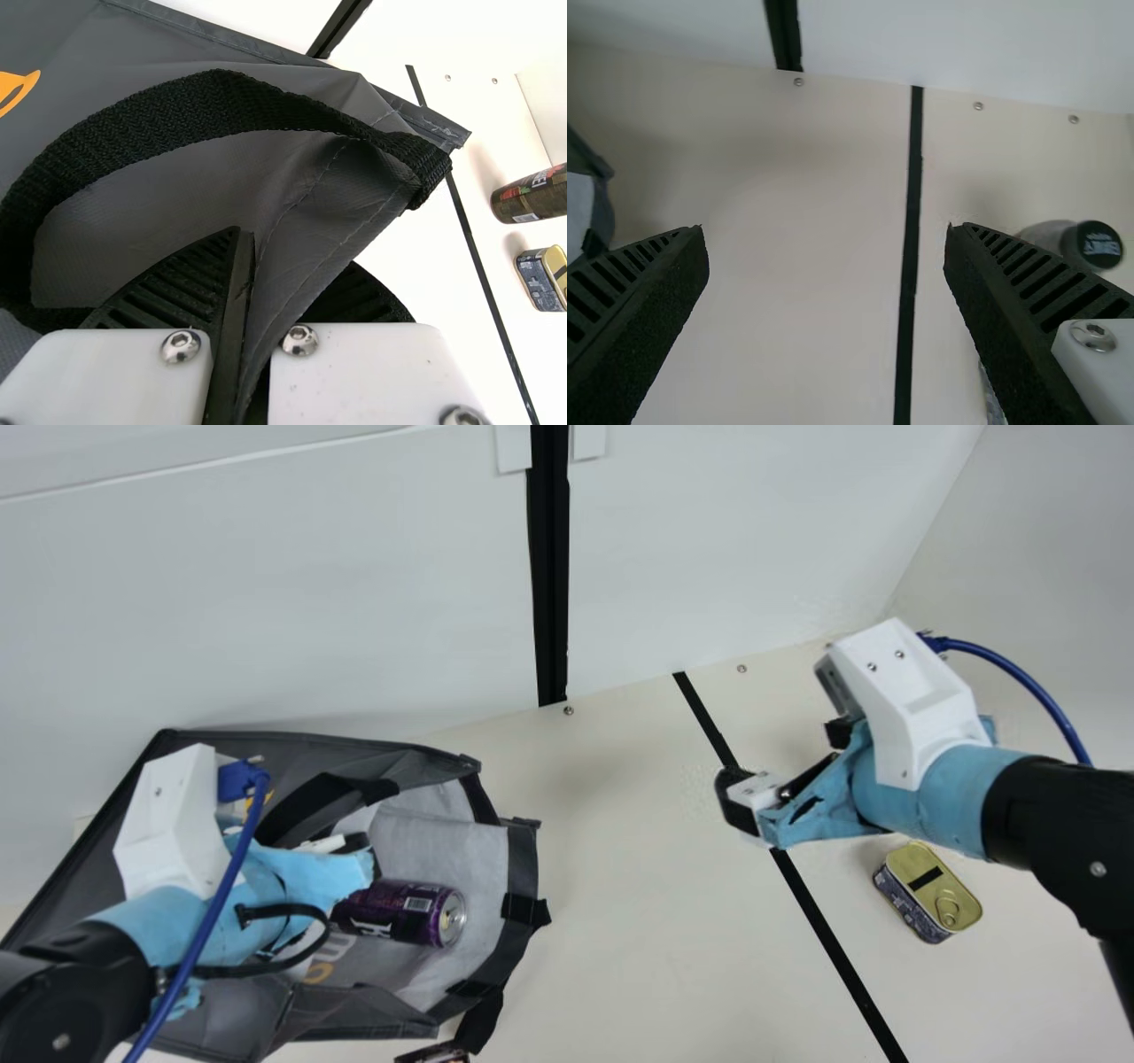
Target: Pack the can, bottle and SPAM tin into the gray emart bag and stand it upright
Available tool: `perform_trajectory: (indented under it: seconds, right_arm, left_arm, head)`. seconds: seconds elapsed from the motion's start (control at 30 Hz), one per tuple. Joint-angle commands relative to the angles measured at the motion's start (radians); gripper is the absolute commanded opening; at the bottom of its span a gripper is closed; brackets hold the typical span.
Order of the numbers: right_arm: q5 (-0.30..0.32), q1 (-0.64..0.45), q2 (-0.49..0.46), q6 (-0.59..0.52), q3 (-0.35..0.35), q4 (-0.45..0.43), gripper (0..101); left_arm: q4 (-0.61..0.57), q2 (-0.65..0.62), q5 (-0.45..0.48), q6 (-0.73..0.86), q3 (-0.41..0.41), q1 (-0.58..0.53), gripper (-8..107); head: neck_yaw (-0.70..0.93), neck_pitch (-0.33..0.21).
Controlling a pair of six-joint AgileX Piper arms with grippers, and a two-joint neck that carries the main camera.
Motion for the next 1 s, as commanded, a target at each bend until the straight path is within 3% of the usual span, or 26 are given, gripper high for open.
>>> perform_trajectory:
  seconds: [0.0, 0.4, 0.73, 0.97]
  right_arm:
    - [0.0, -0.014, -0.004, 0.02, -0.003, -0.04, 95]
    - [0.031, -0.054, -0.056, 0.172, -0.017, -0.252, 95]
    - [0.133, -0.01, -0.098, 0.333, -0.049, -0.429, 95]
    - [0.207, 0.032, -0.114, 0.426, -0.076, -0.506, 95]
  left_arm:
    - [0.0, 0.0, 0.0, 0.0, 0.0, 0.0, -8]
    - [0.0, 0.0, 0.0, 0.0, 0.0, 0.0, -8]
    - [0.0, 0.0, 0.0, 0.0, 0.0, 0.0, -8]
    - [0.0, 0.0, 0.0, 0.0, 0.0, 0.0, -8]
  head:
    - [-0.001, -0.021]
    - [-0.001, -0.021]
    - [-0.001, -0.021]
    - [-0.001, -0.021]
